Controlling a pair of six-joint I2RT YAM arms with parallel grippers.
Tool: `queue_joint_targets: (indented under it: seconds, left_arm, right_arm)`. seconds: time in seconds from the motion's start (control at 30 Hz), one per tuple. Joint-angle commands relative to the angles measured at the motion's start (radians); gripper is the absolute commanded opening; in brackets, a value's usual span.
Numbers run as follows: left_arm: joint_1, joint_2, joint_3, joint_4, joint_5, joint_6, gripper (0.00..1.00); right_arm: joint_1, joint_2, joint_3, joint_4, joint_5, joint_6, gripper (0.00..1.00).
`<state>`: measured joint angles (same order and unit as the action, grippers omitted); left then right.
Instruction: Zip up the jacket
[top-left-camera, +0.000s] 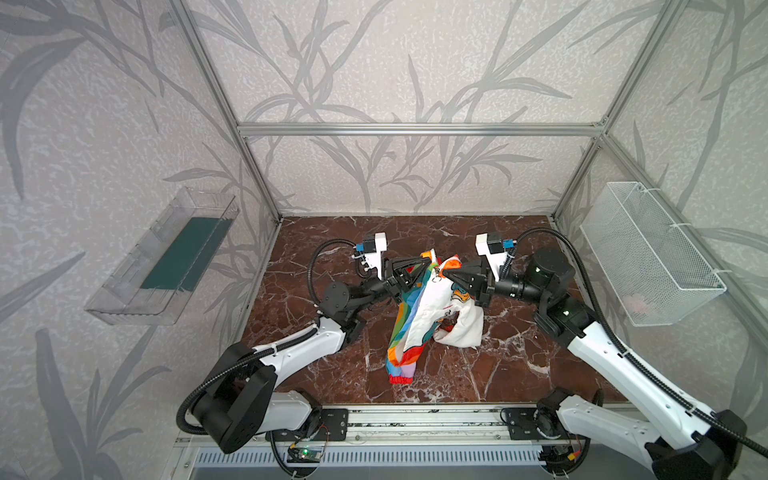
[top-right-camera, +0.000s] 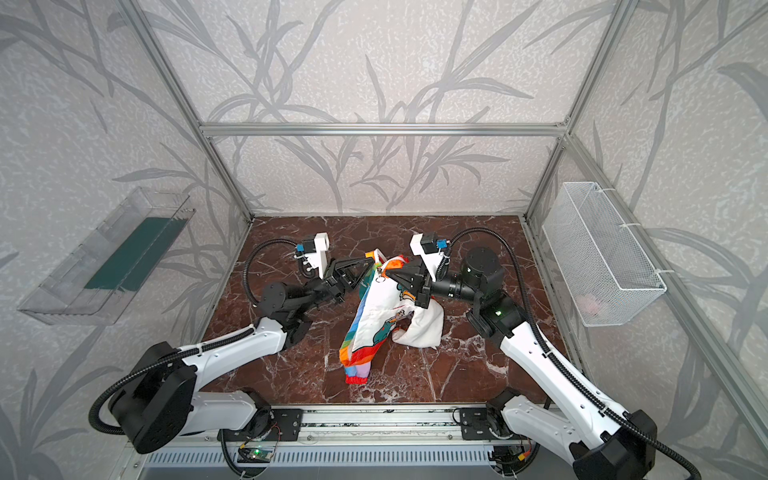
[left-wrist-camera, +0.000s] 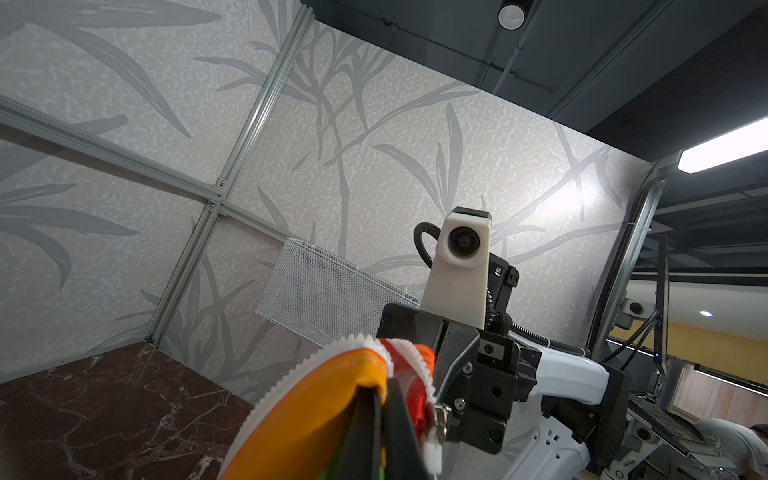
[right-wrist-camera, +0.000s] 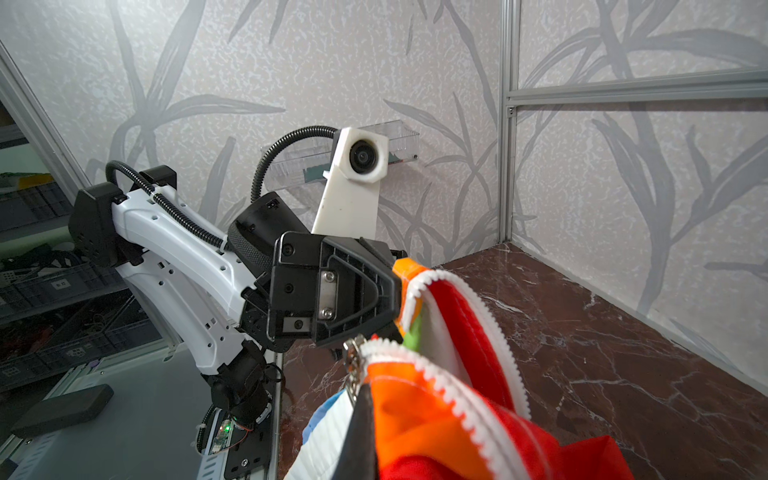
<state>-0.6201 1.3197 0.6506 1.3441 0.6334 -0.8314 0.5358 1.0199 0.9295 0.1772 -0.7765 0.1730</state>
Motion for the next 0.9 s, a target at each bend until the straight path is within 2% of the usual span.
queue_joint_targets:
  seconds: [0.0, 0.87]
  left_arm:
    - [-0.004, -0.010, 0.011, 0.069, 0.003, -0.007, 0.00]
    - [-0.012, -0.031, -0.006, 0.069, 0.020, 0.024, 0.00]
  right_arm:
    - [-0.007, -0.022, -0.006, 0.061, 0.000, 0.020, 0.00]
    - [-0.020, 0.017, 0.028, 0.038, 0.039, 0.038, 0.00]
